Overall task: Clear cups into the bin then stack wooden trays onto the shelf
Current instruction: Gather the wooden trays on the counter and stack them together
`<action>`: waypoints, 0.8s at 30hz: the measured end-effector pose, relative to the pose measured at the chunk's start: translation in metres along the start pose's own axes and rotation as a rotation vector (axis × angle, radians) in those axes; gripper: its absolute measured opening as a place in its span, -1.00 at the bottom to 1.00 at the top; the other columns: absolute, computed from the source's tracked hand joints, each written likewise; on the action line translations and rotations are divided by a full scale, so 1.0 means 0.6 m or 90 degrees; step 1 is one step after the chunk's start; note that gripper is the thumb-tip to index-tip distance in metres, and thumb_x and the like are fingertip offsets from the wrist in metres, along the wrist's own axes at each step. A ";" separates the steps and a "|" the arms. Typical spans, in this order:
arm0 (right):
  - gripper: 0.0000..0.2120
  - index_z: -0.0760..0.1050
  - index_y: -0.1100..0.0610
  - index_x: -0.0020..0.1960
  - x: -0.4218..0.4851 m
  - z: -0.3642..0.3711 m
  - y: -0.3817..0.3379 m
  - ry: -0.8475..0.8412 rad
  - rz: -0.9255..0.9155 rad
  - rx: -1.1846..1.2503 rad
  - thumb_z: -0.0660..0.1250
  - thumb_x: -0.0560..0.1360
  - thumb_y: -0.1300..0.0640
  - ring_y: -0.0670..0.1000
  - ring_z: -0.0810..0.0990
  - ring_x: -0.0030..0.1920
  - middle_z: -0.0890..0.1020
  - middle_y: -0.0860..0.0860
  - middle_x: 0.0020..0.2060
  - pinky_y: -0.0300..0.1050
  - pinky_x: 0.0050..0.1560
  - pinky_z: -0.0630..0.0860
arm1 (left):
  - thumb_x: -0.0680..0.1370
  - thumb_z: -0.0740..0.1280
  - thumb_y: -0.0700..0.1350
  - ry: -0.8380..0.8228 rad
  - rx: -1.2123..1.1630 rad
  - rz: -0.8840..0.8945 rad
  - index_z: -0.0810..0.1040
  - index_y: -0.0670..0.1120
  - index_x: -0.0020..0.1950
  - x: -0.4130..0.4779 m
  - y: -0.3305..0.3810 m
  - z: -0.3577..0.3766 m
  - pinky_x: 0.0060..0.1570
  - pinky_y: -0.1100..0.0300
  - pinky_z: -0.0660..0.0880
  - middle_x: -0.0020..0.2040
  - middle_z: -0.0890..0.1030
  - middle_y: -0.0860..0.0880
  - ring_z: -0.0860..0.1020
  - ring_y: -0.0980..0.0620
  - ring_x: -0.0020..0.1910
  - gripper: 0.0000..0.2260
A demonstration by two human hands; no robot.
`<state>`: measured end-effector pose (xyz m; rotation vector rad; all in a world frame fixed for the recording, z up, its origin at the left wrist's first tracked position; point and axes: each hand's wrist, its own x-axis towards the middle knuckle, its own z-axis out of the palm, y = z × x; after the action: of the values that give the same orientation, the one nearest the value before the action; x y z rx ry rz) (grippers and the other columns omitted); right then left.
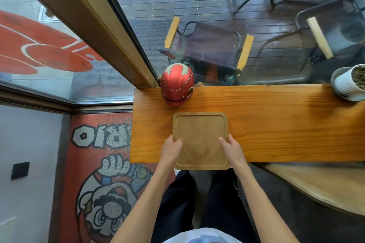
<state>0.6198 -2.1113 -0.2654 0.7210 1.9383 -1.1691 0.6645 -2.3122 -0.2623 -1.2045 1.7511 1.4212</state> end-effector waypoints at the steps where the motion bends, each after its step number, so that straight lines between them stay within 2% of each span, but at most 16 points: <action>1: -0.35 0.04 0.12 0.58 0.001 0.002 0.000 -0.003 -0.006 -0.018 0.19 0.60 -0.08 0.12 0.21 0.51 0.21 0.08 0.54 0.10 0.48 0.20 | 0.63 0.18 0.00 -0.010 0.018 0.000 0.12 -0.17 0.59 0.002 0.003 -0.001 0.49 -0.08 0.23 0.57 0.23 -0.11 0.25 -0.12 0.52 -0.42; 4: -0.33 0.03 0.16 0.57 0.008 -0.009 -0.002 0.016 -0.009 -0.018 0.17 0.60 -0.11 0.12 0.22 0.51 0.23 0.09 0.53 0.10 0.48 0.21 | 0.66 0.16 0.01 0.006 0.024 -0.009 0.11 -0.23 0.58 0.015 0.016 -0.016 0.47 -0.02 0.19 0.58 0.20 -0.14 0.21 -0.14 0.54 -0.43; 7: -0.33 0.04 0.18 0.57 0.017 -0.009 -0.004 0.046 -0.007 0.000 0.15 0.61 -0.13 0.14 0.24 0.50 0.26 0.10 0.52 0.09 0.46 0.22 | 0.65 0.18 0.02 0.014 0.003 -0.018 0.10 -0.22 0.59 0.023 0.024 -0.030 0.49 -0.06 0.21 0.58 0.19 -0.13 0.21 -0.15 0.54 -0.41; 11: -0.30 0.06 0.18 0.57 0.017 0.019 -0.007 0.073 -0.036 -0.156 0.19 0.58 -0.16 0.19 0.25 0.49 0.28 0.13 0.50 0.13 0.45 0.23 | 0.41 0.38 0.00 -0.047 0.064 -0.025 0.19 -0.18 0.52 0.027 0.022 -0.001 0.35 -0.15 0.41 0.46 0.38 -0.16 0.42 -0.18 0.38 -0.26; 13: -0.30 0.15 0.18 0.54 0.034 0.016 -0.008 0.073 -0.018 -0.142 0.28 0.54 -0.13 0.19 0.32 0.45 0.34 0.13 0.47 0.16 0.42 0.29 | 0.38 0.43 -0.04 -0.028 0.053 -0.024 0.19 -0.17 0.49 0.037 0.020 0.008 0.32 -0.17 0.43 0.43 0.37 -0.18 0.42 -0.20 0.36 -0.24; 16: -0.31 0.27 0.15 0.46 0.069 -0.008 -0.010 0.046 0.028 -0.099 0.41 0.42 -0.03 0.18 0.49 0.28 0.48 0.12 0.33 0.20 0.25 0.48 | 0.38 0.47 -0.05 -0.016 0.012 -0.051 0.20 -0.16 0.48 0.054 0.020 -0.001 0.32 -0.21 0.43 0.46 0.33 -0.20 0.40 -0.23 0.37 -0.24; 18: -0.33 0.27 0.18 0.44 0.080 -0.017 -0.011 0.019 0.046 -0.081 0.43 0.41 0.09 0.19 0.51 0.22 0.49 0.13 0.28 0.19 0.21 0.51 | 0.41 0.47 -0.11 -0.023 -0.018 -0.087 0.23 -0.14 0.46 0.070 0.011 -0.010 0.30 -0.23 0.43 0.48 0.31 -0.20 0.39 -0.25 0.37 -0.30; 21: -0.33 0.28 0.19 0.43 0.081 -0.022 -0.012 -0.002 0.070 -0.081 0.41 0.38 0.14 0.21 0.50 0.22 0.47 0.17 0.28 0.21 0.20 0.51 | 0.38 0.46 -0.17 -0.032 -0.039 -0.121 0.26 -0.14 0.39 0.089 -0.009 -0.008 0.27 -0.24 0.45 0.45 0.31 -0.21 0.41 -0.25 0.33 -0.35; 24: -0.36 0.24 0.18 0.44 0.071 -0.033 -0.013 -0.018 0.074 -0.026 0.38 0.42 0.19 0.20 0.50 0.19 0.46 0.16 0.28 0.20 0.17 0.53 | 0.27 0.50 -0.13 -0.046 -0.068 -0.117 0.16 -0.03 0.45 0.097 -0.020 -0.003 0.30 -0.25 0.42 0.48 0.29 -0.21 0.36 -0.26 0.39 -0.16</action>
<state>0.5838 -2.0932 -0.2905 0.7803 1.8652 -1.0616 0.6506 -2.3305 -0.3170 -1.3170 1.4918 1.4446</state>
